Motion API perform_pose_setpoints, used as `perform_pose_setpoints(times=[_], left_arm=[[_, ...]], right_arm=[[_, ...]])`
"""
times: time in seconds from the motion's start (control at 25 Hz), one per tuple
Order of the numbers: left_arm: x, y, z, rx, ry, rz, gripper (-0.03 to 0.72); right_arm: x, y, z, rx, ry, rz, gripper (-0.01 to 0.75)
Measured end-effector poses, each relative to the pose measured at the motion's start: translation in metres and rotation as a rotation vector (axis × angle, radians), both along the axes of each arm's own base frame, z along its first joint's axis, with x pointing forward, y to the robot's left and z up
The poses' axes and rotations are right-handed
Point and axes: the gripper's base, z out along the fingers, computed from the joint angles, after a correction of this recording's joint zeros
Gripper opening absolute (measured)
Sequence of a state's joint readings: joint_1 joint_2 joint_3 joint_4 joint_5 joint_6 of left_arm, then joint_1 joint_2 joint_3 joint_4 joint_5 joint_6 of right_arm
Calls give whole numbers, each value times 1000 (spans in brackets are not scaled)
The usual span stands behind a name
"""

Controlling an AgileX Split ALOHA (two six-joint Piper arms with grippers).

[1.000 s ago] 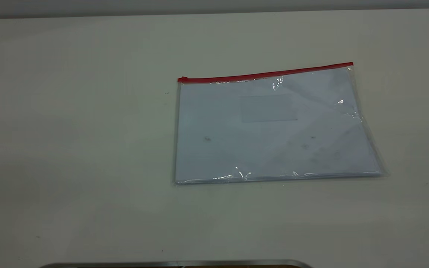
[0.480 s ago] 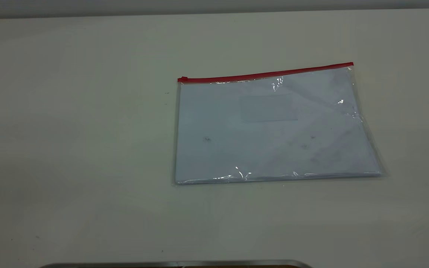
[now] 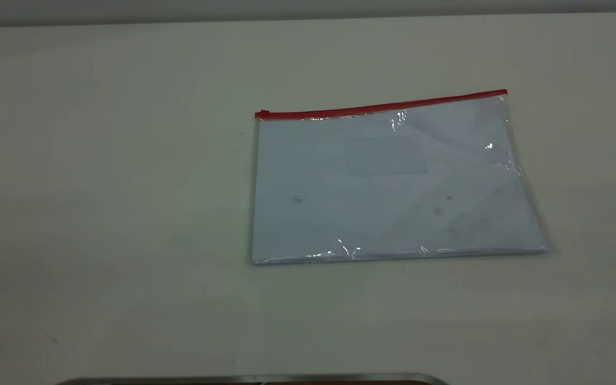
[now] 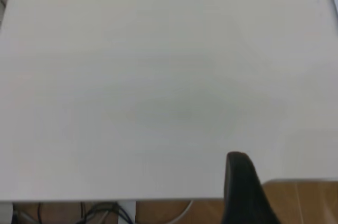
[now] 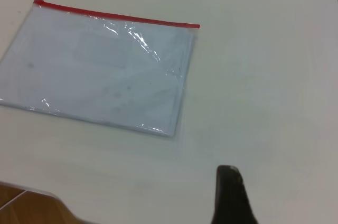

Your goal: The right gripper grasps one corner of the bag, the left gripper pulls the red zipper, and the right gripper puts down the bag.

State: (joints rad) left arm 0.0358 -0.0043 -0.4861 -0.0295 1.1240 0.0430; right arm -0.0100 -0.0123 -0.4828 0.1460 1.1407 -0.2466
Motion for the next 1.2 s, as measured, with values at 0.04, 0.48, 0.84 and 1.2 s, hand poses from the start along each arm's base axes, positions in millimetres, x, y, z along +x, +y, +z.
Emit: perform_pose_setpoints(times=[0.04, 0.48, 0.84, 1.2], left_arm=[[-1, 0, 0, 0, -9, 0, 484], [-2, 0, -1, 0, -8, 0, 484], [-2, 0, -1, 3, -8, -2, 484], [-2, 0, -1, 3, -7, -2, 484]], right_arm=[[0, 0, 0, 0, 0, 0, 516], [0, 0, 0, 0, 0, 0, 516], [0, 0, 0, 2, -2, -12, 516], [0, 0, 0, 22, 1, -34, 516]])
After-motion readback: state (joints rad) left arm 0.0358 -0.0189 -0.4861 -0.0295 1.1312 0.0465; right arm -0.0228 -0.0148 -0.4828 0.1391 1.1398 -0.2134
